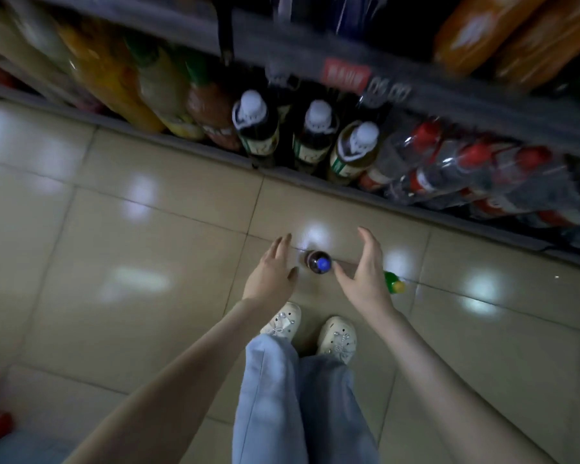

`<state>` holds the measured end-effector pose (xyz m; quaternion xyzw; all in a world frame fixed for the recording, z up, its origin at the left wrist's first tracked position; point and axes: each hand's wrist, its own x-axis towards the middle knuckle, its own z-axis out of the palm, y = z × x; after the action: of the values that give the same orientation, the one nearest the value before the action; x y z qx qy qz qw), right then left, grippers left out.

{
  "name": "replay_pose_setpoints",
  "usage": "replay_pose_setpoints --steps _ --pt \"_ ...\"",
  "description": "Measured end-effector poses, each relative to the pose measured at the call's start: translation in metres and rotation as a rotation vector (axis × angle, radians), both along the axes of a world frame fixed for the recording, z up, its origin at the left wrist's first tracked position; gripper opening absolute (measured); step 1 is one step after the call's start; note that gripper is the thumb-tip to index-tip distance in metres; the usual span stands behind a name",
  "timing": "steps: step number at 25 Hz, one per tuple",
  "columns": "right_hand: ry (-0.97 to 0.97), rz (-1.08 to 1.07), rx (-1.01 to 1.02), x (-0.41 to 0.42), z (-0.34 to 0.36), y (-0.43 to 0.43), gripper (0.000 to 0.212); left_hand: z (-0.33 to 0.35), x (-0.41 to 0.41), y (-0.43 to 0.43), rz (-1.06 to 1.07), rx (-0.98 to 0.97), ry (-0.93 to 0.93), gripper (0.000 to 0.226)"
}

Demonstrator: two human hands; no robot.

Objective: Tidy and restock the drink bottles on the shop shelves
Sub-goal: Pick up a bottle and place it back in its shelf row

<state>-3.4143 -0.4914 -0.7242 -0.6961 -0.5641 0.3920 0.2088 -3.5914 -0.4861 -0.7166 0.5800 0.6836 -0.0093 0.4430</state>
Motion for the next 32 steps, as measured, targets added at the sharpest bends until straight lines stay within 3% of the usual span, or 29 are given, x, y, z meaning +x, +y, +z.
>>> replay_pose_setpoints --steps 3,10,15,20,24,32 --pt "-0.022 -0.026 0.054 0.003 0.121 0.026 0.066 0.124 0.01 0.035 -0.073 0.14 -0.029 0.063" --pt "-0.109 -0.122 0.463 0.03 0.436 0.077 0.07 0.438 0.026 0.103 -0.338 0.582 -0.202 0.057" --pt "-0.204 -0.146 0.752 0.076 0.593 0.098 0.056 0.596 0.067 0.132 -0.564 0.993 -0.298 0.041" --pt "-0.293 -0.222 1.07 0.144 0.694 0.105 0.048 0.691 0.134 0.139 -0.541 1.354 -0.43 0.031" --pt "-0.39 -0.262 1.202 0.205 0.744 0.125 0.056 0.739 0.193 0.161 -0.413 1.566 -0.368 0.035" --pt "-0.573 -0.32 1.186 0.295 0.763 0.178 0.075 0.761 0.301 0.21 -0.33 1.344 -0.173 0.065"
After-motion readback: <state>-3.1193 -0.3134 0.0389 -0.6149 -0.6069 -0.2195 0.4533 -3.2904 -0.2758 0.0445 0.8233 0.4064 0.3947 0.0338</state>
